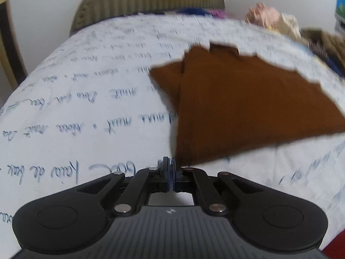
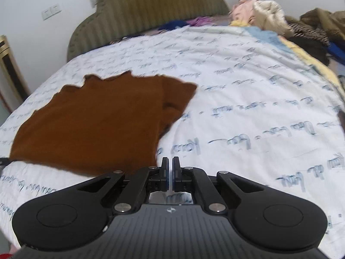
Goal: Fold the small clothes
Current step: 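Grasp the folded sweater edge with both tools and straighten it, then open both tools and lift them off the sweater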
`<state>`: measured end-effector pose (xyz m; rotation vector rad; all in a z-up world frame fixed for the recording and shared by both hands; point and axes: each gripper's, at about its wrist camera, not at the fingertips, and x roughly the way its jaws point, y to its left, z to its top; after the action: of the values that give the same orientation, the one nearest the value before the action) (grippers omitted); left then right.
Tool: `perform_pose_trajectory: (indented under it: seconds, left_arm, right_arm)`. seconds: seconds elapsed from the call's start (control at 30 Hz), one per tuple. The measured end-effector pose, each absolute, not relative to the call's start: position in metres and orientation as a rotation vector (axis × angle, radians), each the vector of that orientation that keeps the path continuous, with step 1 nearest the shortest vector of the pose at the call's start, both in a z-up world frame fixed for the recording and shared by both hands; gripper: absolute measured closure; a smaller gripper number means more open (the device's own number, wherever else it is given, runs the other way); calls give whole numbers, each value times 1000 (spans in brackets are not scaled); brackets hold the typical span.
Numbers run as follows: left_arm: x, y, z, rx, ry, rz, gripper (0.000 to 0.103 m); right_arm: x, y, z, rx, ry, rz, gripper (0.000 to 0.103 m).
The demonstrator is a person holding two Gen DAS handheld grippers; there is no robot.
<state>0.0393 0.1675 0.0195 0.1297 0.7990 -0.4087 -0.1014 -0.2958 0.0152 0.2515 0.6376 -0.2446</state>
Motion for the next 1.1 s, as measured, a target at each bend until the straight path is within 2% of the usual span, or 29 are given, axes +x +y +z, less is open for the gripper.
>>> perform_pose_trajectory:
  seconds: [0.03,0.13,0.2,0.23,0.27,0.3,0.33,0.47,0.57,0.9,0.97,1.1]
  left_arm:
    - [39,166,29,116,762,-397,99]
    - [45,143,49,113,686,-403,96]
    - [51,115,53,107,682,-415,84]
    - [53,101,51,113,687,-423,66]
    - [56,88,47,119,689,-422,55]
    - [57,75,42,124,684,-406,35]
    - [56,64,35,133,669,-386,31]
    - [53,29,12,220,651,-309,31]
    - [54,23,-1,243,661,-298,30]
    - [32,30,-15,277,590,-288,26]
    - [32,29,-16,282,585,-283,24]
    - [32,32,-17,264,575,-275,20]
  right_arm:
    - [-103,-295,22,249,605,-251,88]
    - [-92,-281,41,226,529,-212,84]
    - [-76,-266,45,210,508,-169,68]
    - [-67,-257,44,196,506,-144,57]
    - [-57,-247,43,179,507,-121,47]
    - [-47,-237,41,157,514,-105,45]
    - [-36,-228,37,130,524,-98,44]
    - [1,-208,19,49,560,-152,36]
    - [9,-217,3,25,610,-234,34]
    - [-17,-229,-13,82,550,-237,21]
    - [-17,-222,-15,63,548,-234,10]
    - [-12,-209,-26,-21,554,-240,1]
